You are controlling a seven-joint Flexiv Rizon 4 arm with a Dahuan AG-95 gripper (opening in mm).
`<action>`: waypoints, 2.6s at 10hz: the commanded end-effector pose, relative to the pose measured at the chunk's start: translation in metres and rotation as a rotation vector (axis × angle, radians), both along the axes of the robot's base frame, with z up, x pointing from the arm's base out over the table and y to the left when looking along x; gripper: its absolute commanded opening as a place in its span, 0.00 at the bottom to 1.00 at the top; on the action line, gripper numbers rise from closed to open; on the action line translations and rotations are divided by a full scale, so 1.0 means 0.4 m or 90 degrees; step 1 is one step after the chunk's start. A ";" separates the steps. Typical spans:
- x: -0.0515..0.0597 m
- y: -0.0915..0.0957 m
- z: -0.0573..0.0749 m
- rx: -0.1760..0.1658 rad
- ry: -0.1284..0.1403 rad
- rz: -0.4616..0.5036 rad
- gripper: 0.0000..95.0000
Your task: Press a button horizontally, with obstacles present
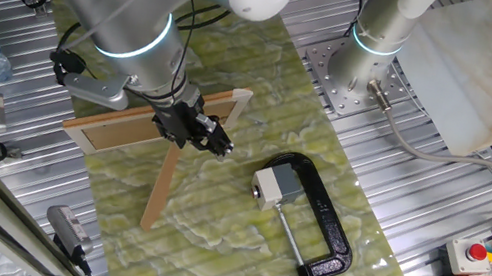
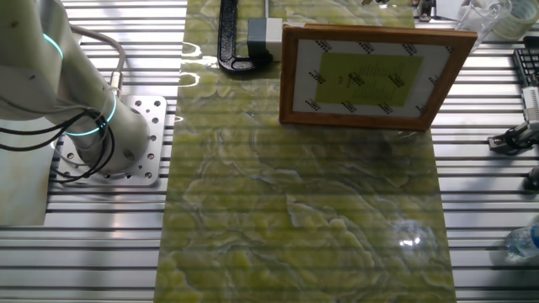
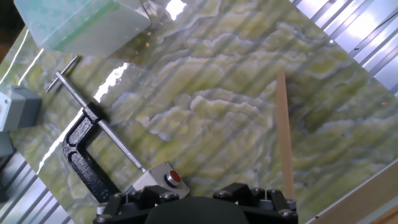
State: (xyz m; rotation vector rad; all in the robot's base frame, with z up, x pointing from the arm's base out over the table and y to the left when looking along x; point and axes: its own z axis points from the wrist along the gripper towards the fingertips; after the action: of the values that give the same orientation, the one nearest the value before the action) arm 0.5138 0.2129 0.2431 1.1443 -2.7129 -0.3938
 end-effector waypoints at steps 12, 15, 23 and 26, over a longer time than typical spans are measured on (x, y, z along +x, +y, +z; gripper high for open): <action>0.004 -0.010 0.001 -0.016 -0.001 0.009 1.00; 0.004 -0.010 0.001 -0.034 -0.008 0.014 1.00; -0.003 0.006 -0.016 -0.034 -0.003 -0.009 1.00; -0.003 0.006 -0.016 -0.031 0.003 0.024 1.00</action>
State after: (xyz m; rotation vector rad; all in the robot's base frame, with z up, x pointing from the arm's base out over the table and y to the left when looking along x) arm 0.5119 0.2153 0.2363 1.0771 -2.7212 -0.2997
